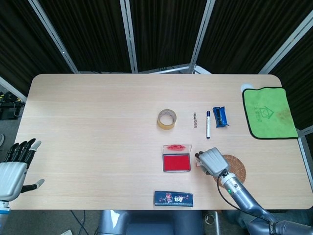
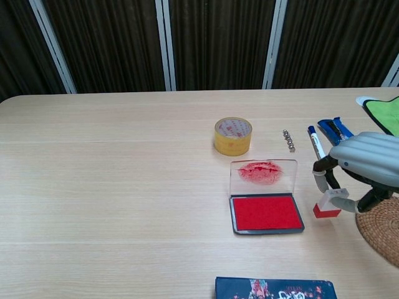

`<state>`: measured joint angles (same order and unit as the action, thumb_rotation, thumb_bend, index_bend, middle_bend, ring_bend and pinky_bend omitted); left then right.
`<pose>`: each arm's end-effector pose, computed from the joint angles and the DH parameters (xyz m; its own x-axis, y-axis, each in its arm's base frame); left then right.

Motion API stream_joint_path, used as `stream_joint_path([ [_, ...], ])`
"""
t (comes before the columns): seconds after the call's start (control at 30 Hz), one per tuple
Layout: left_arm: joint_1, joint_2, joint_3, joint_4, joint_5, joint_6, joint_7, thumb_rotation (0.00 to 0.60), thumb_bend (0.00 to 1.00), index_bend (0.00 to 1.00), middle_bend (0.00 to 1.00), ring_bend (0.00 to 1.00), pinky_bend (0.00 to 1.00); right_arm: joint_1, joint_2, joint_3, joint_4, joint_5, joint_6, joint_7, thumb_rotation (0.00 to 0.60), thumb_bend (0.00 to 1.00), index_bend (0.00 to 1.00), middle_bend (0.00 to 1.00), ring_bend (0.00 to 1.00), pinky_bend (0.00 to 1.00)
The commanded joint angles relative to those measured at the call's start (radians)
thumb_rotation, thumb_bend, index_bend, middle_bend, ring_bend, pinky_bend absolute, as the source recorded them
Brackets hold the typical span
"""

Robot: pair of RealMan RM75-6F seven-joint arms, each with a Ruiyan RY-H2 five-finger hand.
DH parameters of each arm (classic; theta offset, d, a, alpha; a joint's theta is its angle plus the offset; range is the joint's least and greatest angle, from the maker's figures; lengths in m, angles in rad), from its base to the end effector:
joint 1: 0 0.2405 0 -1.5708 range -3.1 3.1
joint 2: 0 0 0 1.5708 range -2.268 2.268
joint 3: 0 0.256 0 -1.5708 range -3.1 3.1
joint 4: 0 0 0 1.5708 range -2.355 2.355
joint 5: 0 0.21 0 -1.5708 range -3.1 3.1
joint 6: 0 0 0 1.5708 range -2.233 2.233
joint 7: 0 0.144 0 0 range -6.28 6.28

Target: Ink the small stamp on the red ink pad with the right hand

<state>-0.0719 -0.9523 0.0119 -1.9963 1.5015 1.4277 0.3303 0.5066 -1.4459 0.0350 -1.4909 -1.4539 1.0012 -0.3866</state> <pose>-0.2527 0.1582 0.1632 0.4977 0.1333 0.8571 0.8668 -0.0419 -0.4969 -0.2216 -0.2721 -0.0020 0.6605 -0.2206 0.7177 -0.7121 -0.4868 0.5058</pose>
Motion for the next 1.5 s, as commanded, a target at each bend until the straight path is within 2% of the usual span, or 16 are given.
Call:
stream_joint_path([
  [0.03,0.000,0.000,0.000,0.000,0.000,0.000,0.000,0.600,0.00,0.00,0.00,0.00,0.00,0.012,0.030,0.010,-0.055,-0.044,0.029,0.031,0.600,0.40,0.57,0.57,0.81,1.00],
  [0.27,-0.005,-0.003,0.001,0.001,-0.004,-0.009,0.007,0.600,0.00,0.00,0.00,0.00,0.00,0.075,0.046,0.048,-0.128,-0.078,0.001,0.020,0.600,0.41,0.57,0.57,0.81,1.00],
  [0.53,-0.011,-0.004,-0.005,0.006,-0.025,-0.015,0.011,0.600,0.00,0.00,0.00,0.00,0.00,0.155,-0.036,0.094,-0.119,-0.006,-0.095,-0.033,0.600,0.42,0.58,0.58,0.81,1.00],
  [0.87,-0.018,-0.005,-0.009,0.017,-0.037,-0.021,0.006,0.600,0.00,0.00,0.00,0.00,0.00,0.178,-0.120,0.084,-0.032,0.033,-0.112,-0.037,0.600,0.44,0.58,0.58,0.81,1.00],
  [1.5,-0.024,-0.006,0.000,0.015,-0.032,-0.029,0.017,0.600,0.00,0.00,0.00,0.00,0.00,0.176,-0.140,0.038,0.044,0.025,-0.095,-0.011,0.600,0.45,0.59,0.59,0.81,1.00],
])
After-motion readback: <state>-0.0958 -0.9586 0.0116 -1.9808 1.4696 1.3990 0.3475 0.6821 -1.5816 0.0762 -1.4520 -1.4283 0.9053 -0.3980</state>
